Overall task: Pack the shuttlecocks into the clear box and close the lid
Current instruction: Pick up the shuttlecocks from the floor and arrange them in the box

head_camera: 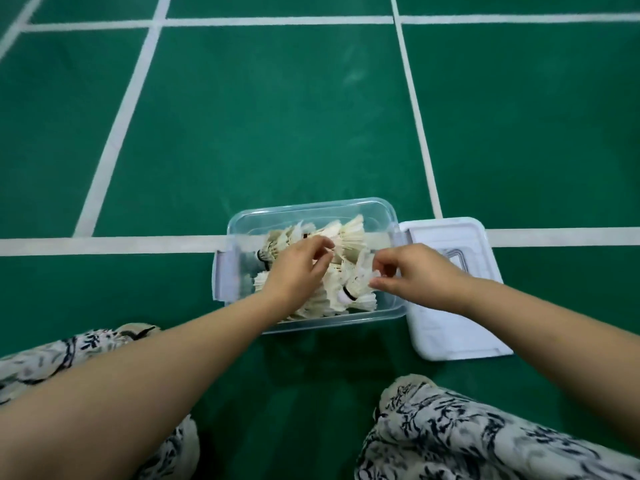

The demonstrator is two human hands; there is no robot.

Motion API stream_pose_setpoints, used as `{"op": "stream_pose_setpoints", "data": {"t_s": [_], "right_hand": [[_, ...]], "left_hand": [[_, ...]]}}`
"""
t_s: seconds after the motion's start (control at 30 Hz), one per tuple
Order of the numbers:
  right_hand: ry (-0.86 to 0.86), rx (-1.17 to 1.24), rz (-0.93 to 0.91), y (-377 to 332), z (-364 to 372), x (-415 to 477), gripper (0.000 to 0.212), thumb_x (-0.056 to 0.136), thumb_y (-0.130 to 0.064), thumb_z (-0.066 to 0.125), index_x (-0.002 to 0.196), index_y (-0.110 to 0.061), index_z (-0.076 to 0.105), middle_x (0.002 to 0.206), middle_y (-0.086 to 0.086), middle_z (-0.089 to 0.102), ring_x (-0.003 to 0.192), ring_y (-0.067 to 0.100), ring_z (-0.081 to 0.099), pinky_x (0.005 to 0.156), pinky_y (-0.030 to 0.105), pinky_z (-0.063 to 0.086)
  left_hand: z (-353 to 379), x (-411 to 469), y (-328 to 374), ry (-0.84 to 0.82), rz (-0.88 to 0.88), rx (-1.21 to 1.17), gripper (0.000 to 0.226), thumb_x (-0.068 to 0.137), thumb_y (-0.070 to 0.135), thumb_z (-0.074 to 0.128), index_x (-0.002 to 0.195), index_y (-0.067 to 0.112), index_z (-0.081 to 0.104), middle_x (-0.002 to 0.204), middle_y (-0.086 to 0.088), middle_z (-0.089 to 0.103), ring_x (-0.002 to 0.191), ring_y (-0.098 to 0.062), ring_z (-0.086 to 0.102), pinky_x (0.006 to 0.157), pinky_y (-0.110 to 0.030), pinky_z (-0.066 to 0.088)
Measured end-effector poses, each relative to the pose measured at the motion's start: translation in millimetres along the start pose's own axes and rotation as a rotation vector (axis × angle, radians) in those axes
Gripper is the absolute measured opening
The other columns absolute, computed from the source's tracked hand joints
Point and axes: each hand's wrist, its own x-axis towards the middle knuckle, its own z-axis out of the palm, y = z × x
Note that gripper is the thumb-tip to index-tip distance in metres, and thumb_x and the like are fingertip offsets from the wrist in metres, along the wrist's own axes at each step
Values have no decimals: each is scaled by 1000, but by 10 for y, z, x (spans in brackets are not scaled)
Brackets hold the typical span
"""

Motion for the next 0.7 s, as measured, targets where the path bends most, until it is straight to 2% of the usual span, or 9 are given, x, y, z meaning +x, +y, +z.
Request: {"op": "stream_pose_setpoints", "data": {"t_s": [0.07, 0.2, 0.33, 0.4, 0.53, 0.63, 0.7], "right_hand": [[1, -3, -20, -7, 106, 16, 14, 85, -31, 62, 80, -18, 56, 85, 5, 67, 81, 24, 59, 75, 37, 48], [77, 30, -15, -25, 344, 43, 15, 86, -34, 60, 83, -20, 56, 84, 5, 67, 82, 26, 59, 72, 33, 46], [115, 39, 45, -72, 495, 90, 14, 90, -29, 54, 96, -18, 59, 95, 9, 69, 91, 31, 60, 74, 34, 46], [41, -63, 76, -81, 508, 130, 20, 92, -27, 49, 103, -16, 60, 101, 12, 68, 95, 33, 60, 76, 34, 46], [-106, -278, 67, -110, 468, 195, 21, 89, -30, 51, 100, -16, 62, 103, 11, 66, 98, 32, 60, 74, 33, 45], [-198, -265, 22, -59, 303, 226, 38, 84, -45, 58, 114, -22, 56, 111, 2, 65, 104, 25, 59, 79, 31, 45], [-229, -215, 1, -25, 168, 224, 40, 85, -44, 57, 119, -24, 54, 111, -2, 65, 104, 20, 58, 81, 29, 45]], "left_hand": [[103, -38, -89, -8, 56, 69, 33, 95, 29, 43, 119, 11, 57, 116, -8, 61, 110, -24, 53, 93, -33, 39], [284, -110, -71, -19, 93, 193, 71, 84, 54, 18, 135, 11, 43, 140, -10, 44, 131, -26, 35, 108, -36, 24], [388, -112, -30, -80, 20, 215, 70, 86, 53, 17, 145, 16, 25, 153, -6, 22, 142, -19, 16, 114, -34, 11], [382, -99, -23, -125, 8, 199, 73, 84, 55, 17, 147, 18, 17, 156, -4, 15, 143, -17, 11, 116, -34, 8], [287, -142, -73, -182, 53, 235, 84, 78, 68, 9, 148, 21, 5, 157, 0, 4, 144, -14, 1, 117, -35, 4], [189, -242, -114, -318, 36, 319, 93, 68, 79, -2, 146, 29, -7, 156, 5, -10, 143, -12, -9, 117, -43, 2], [189, -299, -76, -438, 29, 386, 90, 72, 82, -1, 145, 30, -11, 156, 4, -14, 143, -13, -11, 117, -46, 0]]}}
